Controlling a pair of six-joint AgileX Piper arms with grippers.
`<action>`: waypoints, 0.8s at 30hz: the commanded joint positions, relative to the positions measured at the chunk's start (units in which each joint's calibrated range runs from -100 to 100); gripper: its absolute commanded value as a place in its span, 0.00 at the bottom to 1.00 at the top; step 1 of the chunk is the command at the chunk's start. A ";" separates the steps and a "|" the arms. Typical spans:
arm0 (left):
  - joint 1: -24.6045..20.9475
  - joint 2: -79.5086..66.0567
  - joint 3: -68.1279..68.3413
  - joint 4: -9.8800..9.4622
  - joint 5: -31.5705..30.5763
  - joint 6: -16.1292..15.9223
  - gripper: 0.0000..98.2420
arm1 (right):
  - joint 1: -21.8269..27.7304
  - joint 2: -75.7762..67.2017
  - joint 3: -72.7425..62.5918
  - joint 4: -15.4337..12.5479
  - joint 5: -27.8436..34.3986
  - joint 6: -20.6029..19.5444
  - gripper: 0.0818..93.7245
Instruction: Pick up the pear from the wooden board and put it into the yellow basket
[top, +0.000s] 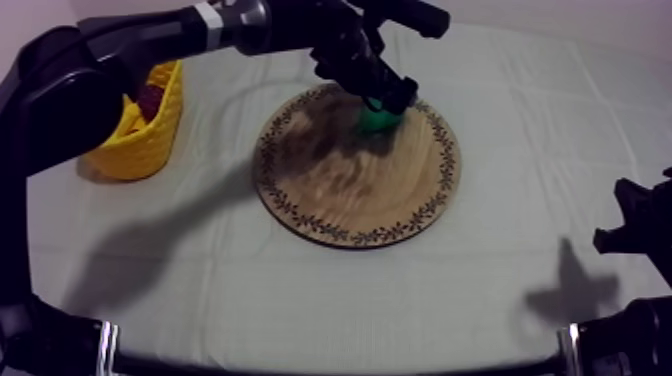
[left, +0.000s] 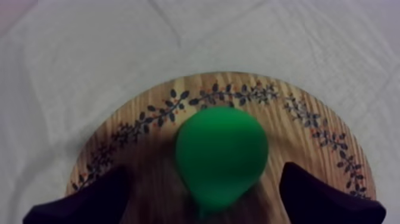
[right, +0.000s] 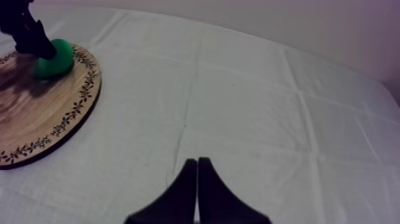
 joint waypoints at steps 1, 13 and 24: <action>0.11 1.91 -1.79 -0.05 -0.08 -0.13 0.97 | 0.00 0.01 0.05 0.00 0.02 0.01 0.00; 1.14 7.91 -9.21 -1.02 0.60 -1.28 0.83 | 0.00 0.01 0.05 0.00 0.02 0.01 0.00; 1.33 10.80 -12.15 -2.30 1.76 0.39 0.53 | 0.00 0.01 0.05 0.00 0.02 0.01 0.00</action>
